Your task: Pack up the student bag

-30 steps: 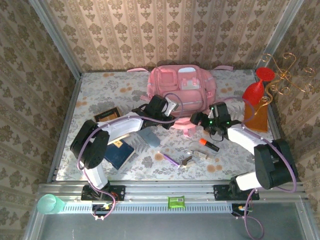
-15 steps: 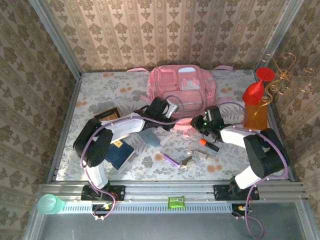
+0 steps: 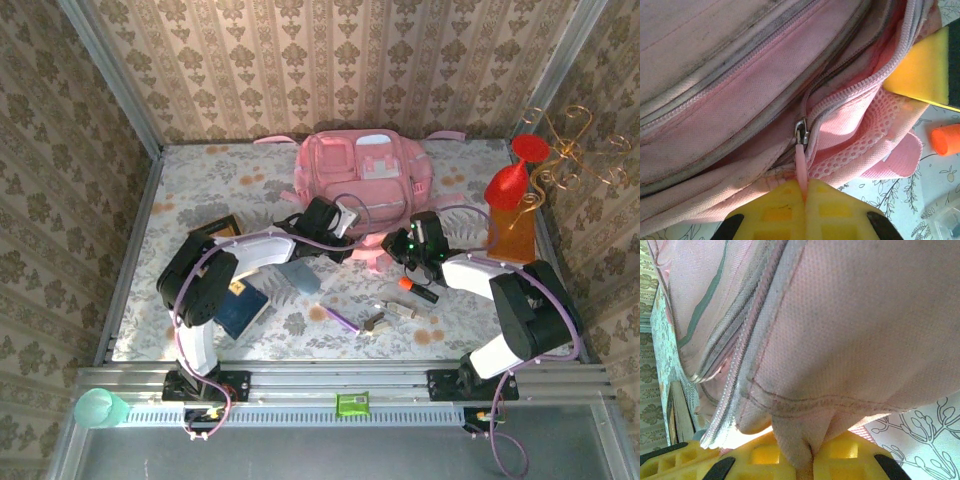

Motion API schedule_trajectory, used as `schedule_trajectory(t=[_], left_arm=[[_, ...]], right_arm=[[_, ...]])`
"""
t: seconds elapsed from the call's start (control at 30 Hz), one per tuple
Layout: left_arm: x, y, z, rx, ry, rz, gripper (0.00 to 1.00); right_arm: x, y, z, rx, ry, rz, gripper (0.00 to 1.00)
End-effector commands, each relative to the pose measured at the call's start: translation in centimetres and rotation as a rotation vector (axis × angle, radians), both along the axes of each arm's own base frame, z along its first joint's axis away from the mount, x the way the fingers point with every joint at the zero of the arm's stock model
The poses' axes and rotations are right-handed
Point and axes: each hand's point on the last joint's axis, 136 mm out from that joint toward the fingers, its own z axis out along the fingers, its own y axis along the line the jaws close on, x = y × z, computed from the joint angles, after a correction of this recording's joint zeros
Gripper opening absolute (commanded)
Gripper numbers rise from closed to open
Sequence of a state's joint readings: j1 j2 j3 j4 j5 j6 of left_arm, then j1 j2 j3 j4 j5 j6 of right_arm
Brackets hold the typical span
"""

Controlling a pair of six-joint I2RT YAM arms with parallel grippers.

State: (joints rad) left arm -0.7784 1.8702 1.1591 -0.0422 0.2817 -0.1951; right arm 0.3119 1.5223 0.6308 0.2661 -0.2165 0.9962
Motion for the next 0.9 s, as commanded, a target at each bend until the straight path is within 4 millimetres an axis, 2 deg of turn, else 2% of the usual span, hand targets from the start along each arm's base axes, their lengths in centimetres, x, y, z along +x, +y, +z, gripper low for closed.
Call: schedule_trajectory(t=[0.0, 0.87], left_arm=[[-1.3, -0.4, -1.6, 0.009, 0.075, -0.026, 0.06], [-0.7, -0.4, -3.0, 0.029, 0.103, -0.024, 0.14]], right_arm=[[1.2, 1.6, 4.0, 0.066, -0.130, 0.032, 0.05], [1.3, 1.6, 4.8, 0.055, -0.140, 0.039, 0.00]])
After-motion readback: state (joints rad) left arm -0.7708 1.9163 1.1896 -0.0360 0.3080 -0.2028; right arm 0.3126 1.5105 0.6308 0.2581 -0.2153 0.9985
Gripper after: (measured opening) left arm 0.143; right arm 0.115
